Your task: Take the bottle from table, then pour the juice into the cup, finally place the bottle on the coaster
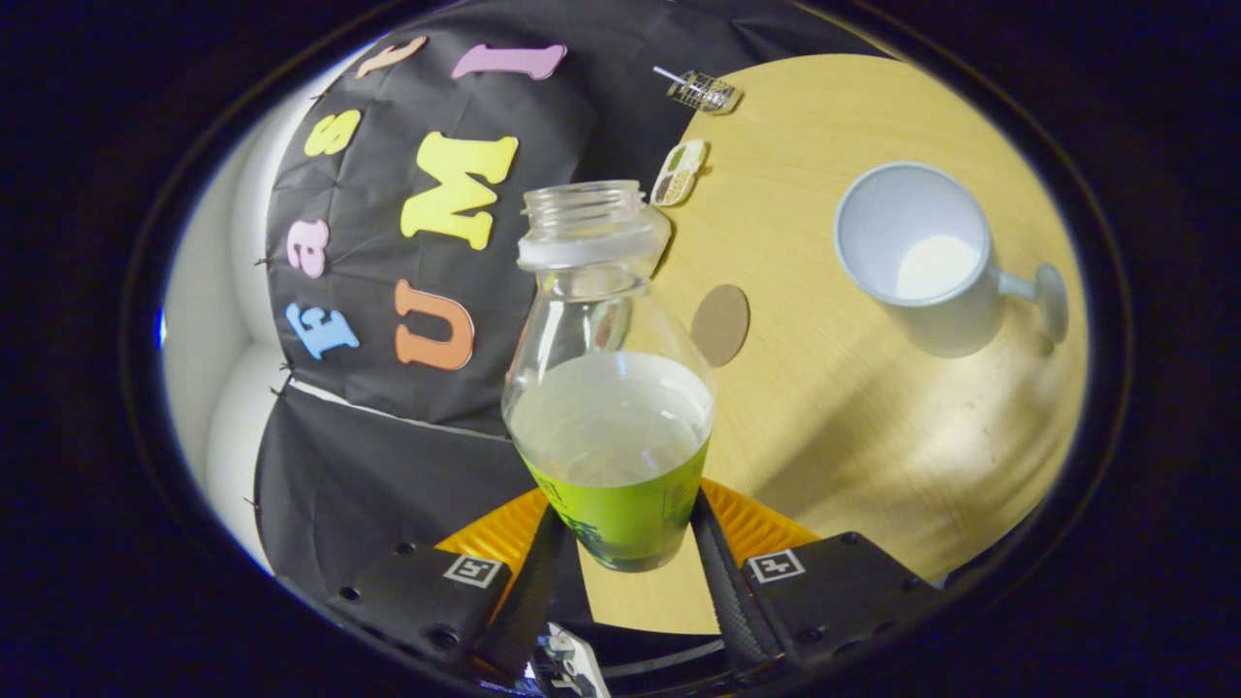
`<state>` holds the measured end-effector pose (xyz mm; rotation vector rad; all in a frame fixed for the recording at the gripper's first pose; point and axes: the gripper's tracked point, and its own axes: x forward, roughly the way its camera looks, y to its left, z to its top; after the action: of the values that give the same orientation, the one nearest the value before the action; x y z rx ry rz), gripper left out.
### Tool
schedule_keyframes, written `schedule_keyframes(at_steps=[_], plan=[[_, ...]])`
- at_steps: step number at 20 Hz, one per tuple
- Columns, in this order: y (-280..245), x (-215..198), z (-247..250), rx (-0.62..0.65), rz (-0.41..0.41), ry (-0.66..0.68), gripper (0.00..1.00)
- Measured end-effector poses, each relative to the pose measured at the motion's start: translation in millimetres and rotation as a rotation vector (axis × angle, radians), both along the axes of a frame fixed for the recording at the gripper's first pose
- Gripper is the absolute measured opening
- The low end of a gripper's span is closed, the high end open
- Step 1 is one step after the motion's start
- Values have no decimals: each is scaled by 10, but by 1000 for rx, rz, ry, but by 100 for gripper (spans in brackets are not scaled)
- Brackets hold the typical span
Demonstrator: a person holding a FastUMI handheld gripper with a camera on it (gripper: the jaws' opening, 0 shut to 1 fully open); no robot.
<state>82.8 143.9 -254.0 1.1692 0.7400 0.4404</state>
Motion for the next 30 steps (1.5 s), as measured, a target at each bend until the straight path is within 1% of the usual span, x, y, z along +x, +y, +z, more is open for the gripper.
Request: schedule_keyframes(at_steps=[12, 18, 20, 23, 25, 30], plan=[[-48, 32, 115, 186, 13, 41, 77], [-47, 44, 228, 263, 40, 22, 77], [-68, 43, 243, 271, 38, 14, 77], [-98, 63, 285, 331, 27, 19, 77], [-105, 63, 299, 343, 24, 15, 77], [-111, 64, 440, 417, 30, -22, 77]])
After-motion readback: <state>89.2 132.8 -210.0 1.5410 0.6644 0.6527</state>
